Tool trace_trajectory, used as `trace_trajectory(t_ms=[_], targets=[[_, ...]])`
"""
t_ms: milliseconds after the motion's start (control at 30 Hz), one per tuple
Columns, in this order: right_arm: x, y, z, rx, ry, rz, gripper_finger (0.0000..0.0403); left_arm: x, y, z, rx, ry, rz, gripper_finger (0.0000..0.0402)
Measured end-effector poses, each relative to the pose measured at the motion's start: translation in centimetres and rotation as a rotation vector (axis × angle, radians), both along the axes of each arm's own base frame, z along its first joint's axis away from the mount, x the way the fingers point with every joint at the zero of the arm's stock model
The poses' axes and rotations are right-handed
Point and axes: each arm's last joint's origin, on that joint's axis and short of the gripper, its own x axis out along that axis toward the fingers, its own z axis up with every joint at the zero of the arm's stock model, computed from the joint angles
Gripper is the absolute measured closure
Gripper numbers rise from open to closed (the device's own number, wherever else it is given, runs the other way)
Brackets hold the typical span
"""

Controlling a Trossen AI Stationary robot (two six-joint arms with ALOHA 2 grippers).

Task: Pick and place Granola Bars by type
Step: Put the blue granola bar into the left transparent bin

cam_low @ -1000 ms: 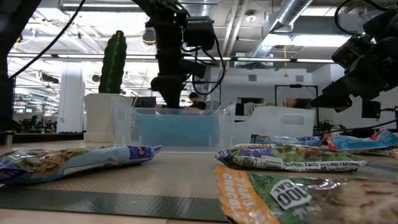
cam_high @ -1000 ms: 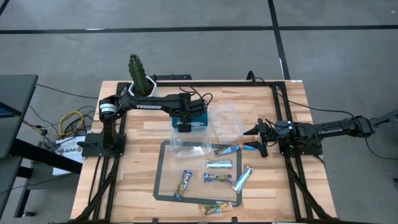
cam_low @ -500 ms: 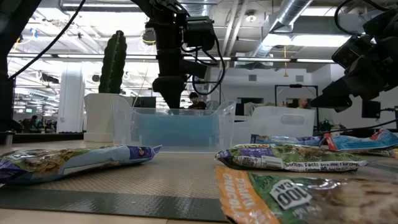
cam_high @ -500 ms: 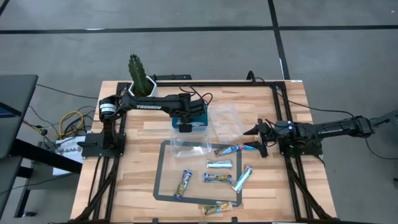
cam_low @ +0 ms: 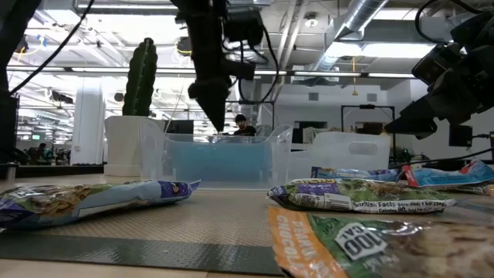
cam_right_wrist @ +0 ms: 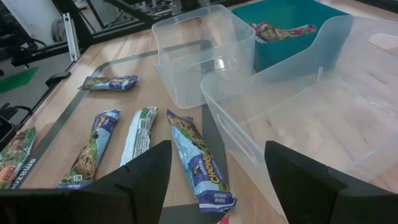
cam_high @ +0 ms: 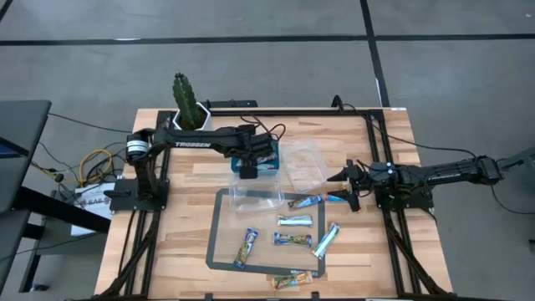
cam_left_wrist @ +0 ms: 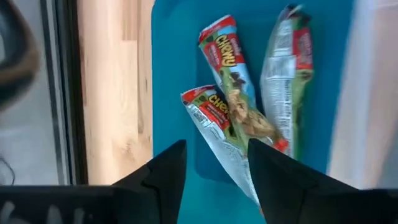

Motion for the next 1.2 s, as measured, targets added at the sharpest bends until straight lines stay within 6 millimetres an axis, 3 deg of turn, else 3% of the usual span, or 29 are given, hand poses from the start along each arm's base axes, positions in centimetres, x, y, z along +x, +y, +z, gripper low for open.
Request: trace_trajectory(t_ms=[200,467,767,1200], targets=[[0.0,0.0,0.0,0.000,0.000,0.000,0.0154,-1.4,-2.8,2.8,-0.090,-0.064,0.001,0.0237],[0.0,0.0,0.0,0.000,0.000,0.000,0.0154,-3.6,-9.2,6.0,-0.183,-0.177,0.070,0.0237],[0.0,0.0,0.0,0.000,0.000,0.000,0.0154,-4.9,-16.5,6.2,-0.335,-0.266,0.219,0.0237],[0.0,0.0,0.0,0.000,0.000,0.000,0.0154,-8.4,-25.9,6.1,-0.624,-0.320,0.486,0.0237]])
